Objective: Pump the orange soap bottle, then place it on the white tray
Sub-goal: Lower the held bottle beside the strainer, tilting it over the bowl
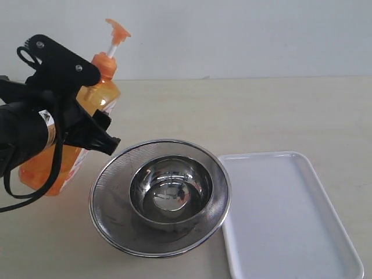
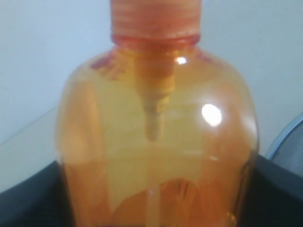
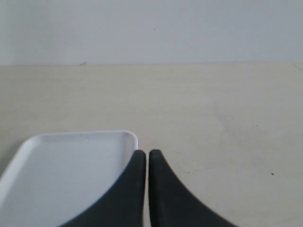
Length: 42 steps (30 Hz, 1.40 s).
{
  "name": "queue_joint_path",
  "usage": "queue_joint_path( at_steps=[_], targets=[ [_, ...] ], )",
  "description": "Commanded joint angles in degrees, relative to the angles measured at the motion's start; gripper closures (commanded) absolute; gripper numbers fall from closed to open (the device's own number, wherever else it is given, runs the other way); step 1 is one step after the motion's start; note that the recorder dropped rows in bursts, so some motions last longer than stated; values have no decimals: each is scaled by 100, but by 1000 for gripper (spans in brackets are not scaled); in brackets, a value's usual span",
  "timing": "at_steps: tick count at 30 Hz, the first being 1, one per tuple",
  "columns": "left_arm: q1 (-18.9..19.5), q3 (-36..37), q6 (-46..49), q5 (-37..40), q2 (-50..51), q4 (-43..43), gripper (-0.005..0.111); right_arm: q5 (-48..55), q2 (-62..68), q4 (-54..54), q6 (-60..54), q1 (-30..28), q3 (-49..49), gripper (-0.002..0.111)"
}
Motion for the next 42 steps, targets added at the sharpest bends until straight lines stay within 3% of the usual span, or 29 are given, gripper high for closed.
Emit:
queue_joint_path(
  at_steps=[1,10,16,33,42],
  targets=[
    [236,-158,195,87,81,245,102,-291,-28,-19,-14,0,-1,108],
    [1425,-397,457,-1122,161,245,102,-420,-28,4,-14,0,-1,108],
    [1934,-869,970,-2666,170,245,102,-521,-28,5,5,0,-1,108],
    [1945,-1305,888,-2639,814,245,102,-644,-28,2,406,0,-1,108],
    [1932,-1259,646,-3521,742,245,102,-928,-28,26,1360,0,-1,108]
  ],
)
